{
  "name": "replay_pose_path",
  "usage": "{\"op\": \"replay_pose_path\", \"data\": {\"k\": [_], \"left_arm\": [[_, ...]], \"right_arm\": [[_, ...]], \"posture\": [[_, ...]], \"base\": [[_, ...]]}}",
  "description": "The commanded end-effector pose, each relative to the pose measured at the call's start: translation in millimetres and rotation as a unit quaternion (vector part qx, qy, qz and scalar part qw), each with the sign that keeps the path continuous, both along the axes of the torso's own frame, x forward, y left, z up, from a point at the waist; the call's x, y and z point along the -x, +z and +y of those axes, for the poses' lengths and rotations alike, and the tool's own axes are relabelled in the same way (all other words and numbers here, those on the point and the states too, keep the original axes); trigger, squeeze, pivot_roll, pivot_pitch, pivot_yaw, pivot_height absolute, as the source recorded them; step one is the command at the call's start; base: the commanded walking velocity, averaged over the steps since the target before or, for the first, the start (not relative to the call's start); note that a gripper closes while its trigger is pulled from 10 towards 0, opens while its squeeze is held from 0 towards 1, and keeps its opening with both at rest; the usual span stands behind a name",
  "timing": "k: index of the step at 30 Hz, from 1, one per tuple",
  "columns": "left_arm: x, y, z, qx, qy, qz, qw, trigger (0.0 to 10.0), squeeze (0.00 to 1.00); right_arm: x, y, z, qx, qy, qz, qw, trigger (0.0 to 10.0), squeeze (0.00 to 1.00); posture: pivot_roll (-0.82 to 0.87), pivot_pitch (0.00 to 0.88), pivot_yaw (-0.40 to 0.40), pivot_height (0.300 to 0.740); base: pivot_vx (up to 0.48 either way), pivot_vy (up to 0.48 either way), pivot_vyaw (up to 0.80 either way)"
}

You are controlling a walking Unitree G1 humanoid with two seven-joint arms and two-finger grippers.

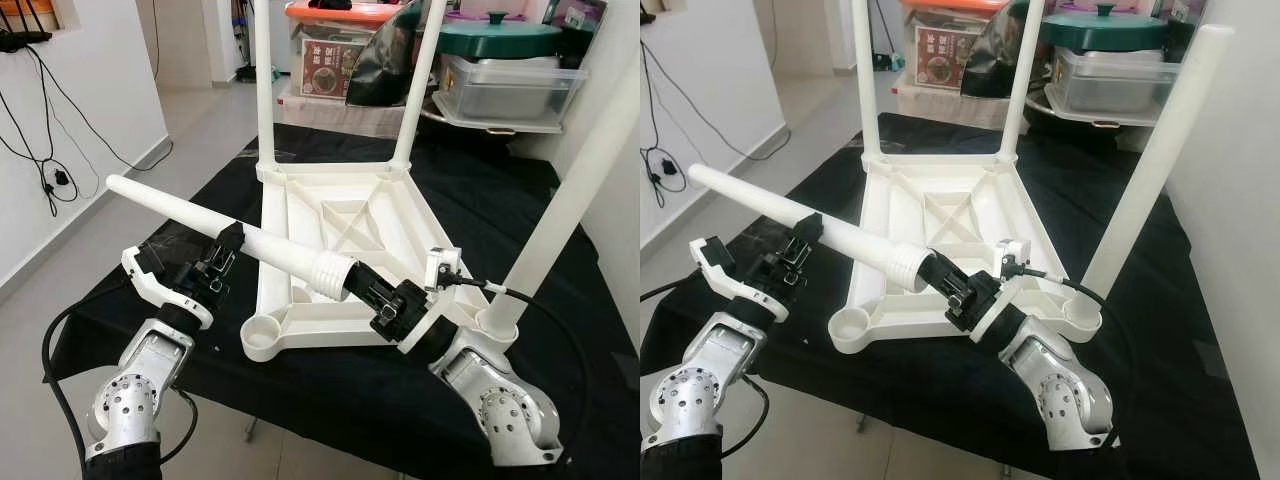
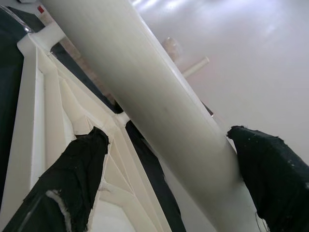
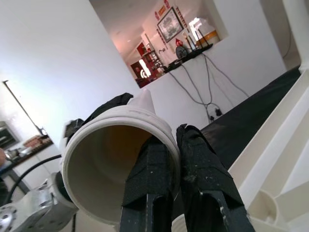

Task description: Building children table

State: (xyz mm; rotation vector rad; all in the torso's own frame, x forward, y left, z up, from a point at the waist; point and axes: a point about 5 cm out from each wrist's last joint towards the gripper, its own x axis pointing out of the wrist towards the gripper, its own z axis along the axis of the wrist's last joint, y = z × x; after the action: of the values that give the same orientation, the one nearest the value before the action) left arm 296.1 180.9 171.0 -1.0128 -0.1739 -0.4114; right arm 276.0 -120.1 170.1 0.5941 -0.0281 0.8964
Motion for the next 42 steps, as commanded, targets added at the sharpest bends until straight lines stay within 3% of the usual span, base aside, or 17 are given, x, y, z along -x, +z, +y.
{"op": "replay_pose_path", "data": {"k": [1, 8, 10, 17, 18, 21, 29, 41, 42], "left_arm": [[-0.2, -1.3, 3.0, 0.008, 0.005, 0.008, 1.0, 10.0, 0.0], [-3.4, 9.7, 21.2, 0.046, 0.031, -0.01, 0.998, 10.0, 0.0], [0.2, 15.1, 39.0, 0.067, 0.052, -0.02, 0.996, 10.0, 0.0], [7.8, 18.0, 56.1, 0.073, 0.074, -0.037, 0.994, 10.0, 0.0], [9.4, 18.6, 61.5, 0.079, 0.083, -0.041, 0.993, 0.1, 0.0], [11.2, 19.3, 66.4, 0.085, 0.089, -0.046, 0.991, 0.0, 0.0], [13.7, 19.3, 61.3, 0.08, 0.071, -0.045, 0.993, 0.0, 0.0], [6.2, 24.0, 59.0, 0.082, 0.067, -0.038, 0.994, 0.0, 0.0], [4.6, 23.9, 60.3, 0.081, 0.069, -0.032, 0.994, 0.0, 0.0]], "right_arm": [[4.8, 8.2, 2.5, -0.019, 0.025, -0.019, 0.999, 0.0, 0.0], [18.8, 2.1, 2.2, -0.023, 0.095, -0.01, 0.995, 0.0, 0.0], [23.0, -11.0, -8.6, -0.021, 0.113, 0.015, 0.993, 0.0, 0.0], [23.5, -20.4, -14.5, -0.014, 0.109, 0.031, 0.993, 0.0, 0.0], [23.3, -22.1, -15.5, -0.011, 0.107, 0.034, 0.994, 0.0, 0.0], [22.6, -23.5, -16.8, -0.006, 0.106, 0.036, 0.994, 0.0, 0.0], [16.3, -24.0, -18.2, 0.004, 0.088, 0.033, 0.996, 0.0, 0.0], [10.6, -29.8, -19.6, 0.04, 0.057, 0.044, 0.997, 0.0, 0.0], [9.4, -33.2, -19.0, 0.049, 0.051, 0.053, 0.996, 10.0, 0.0]], "posture": [[0.05, 0.0, -0.049, 0.74], [0.06, 0.0, -0.05, 0.74], [0.06, 0.0, -0.052, 0.74], [0.07, 0.0, -0.059, 0.74], [0.07, 0.0, -0.061, 0.74], [0.08, 0.0, -0.062, 0.74], [0.07, 0.0, -0.059, 0.74], [0.07, 0.0, -0.053, 0.74], [0.07, 0.0, -0.05, 0.74]], "base": [[0.0, 0.0, 0.0], [0.0, 0.0, 0.0], [0.0, 0.0, 0.0], [0.0, 0.0, 0.0], [0.0, 0.0, 0.0], [0.0, 0.0, 0.0], [0.0, 0.0, 0.0], [0.0, 0.0, 0.0], [0.0, 0.0, 0.0]]}}
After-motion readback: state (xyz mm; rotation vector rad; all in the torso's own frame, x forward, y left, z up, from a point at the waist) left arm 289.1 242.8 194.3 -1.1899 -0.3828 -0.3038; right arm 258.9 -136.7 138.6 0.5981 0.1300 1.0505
